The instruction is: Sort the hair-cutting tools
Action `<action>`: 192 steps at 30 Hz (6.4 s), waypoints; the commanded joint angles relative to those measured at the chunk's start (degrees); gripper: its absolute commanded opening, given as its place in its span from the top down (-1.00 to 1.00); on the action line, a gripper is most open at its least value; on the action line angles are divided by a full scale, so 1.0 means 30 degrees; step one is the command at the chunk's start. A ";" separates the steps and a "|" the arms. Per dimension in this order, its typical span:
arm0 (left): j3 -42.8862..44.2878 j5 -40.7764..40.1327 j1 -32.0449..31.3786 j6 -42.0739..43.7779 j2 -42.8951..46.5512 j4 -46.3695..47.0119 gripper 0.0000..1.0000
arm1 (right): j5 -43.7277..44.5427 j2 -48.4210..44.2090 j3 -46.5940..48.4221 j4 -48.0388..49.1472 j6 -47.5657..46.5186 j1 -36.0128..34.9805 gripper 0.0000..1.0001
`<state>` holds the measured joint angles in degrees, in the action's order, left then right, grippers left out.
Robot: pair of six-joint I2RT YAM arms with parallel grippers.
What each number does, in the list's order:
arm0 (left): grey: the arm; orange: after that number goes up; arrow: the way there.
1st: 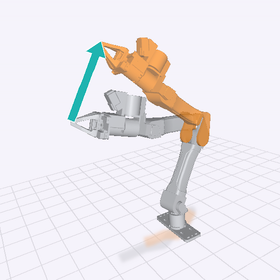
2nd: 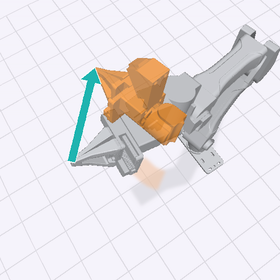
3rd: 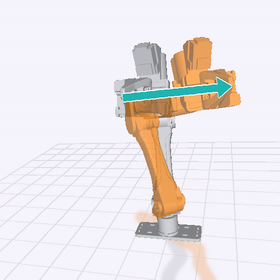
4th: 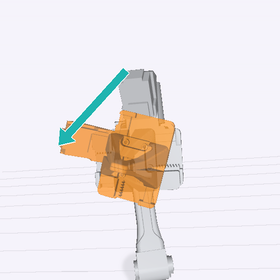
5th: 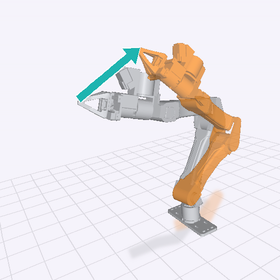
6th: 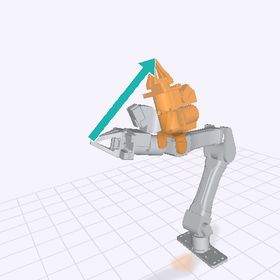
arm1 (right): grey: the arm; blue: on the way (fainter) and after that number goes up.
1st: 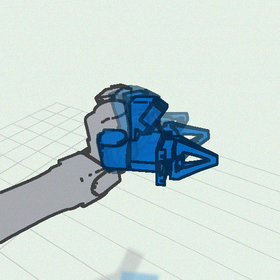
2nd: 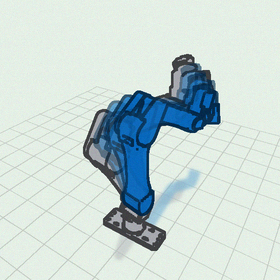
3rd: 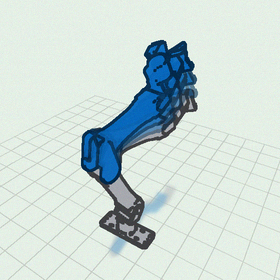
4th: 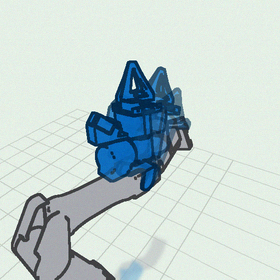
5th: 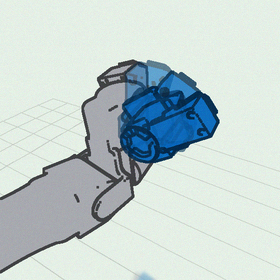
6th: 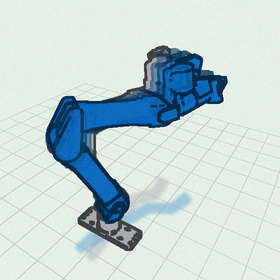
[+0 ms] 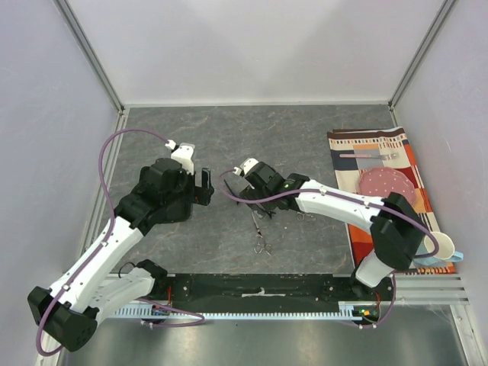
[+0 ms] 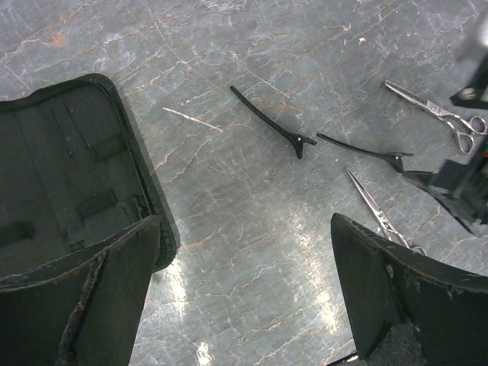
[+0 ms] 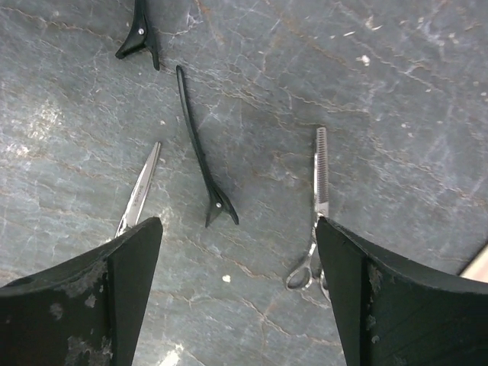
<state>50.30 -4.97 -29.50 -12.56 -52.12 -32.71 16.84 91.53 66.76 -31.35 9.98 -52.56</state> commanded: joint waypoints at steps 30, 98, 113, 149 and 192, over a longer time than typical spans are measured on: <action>0.1774 -0.3200 -0.0041 -0.1554 0.0295 -0.0783 -0.96 | -0.2860 0.5497 0.0305 0.2336 -0.0601 0.1082 -0.02; -0.0799 0.4524 1.7449 -0.1147 -1.0517 0.2639 -0.69 | -0.0662 -0.2413 -0.3474 0.3127 0.2387 -0.1349 1.00; -0.0977 0.8686 1.7508 -0.0269 -0.9611 0.5160 0.59 | -0.0516 -0.3174 -0.4354 0.3479 0.2533 -0.1378 1.00; 1.4626 2.3188 1.0066 0.6028 -1.7916 -0.1662 0.61 | 0.0890 -0.6983 0.1038 -0.4812 0.1830 -0.1114 1.00; 1.5346 1.6011 0.8894 0.3747 -2.4112 0.5746 -0.13 | -0.0984 -0.5108 -0.1453 -0.1415 0.2181 -0.0675 1.00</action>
<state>100.01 45.04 -5.13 4.05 -130.32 -25.45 14.83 77.89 63.31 -37.98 15.64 -54.52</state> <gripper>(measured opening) 0.563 0.011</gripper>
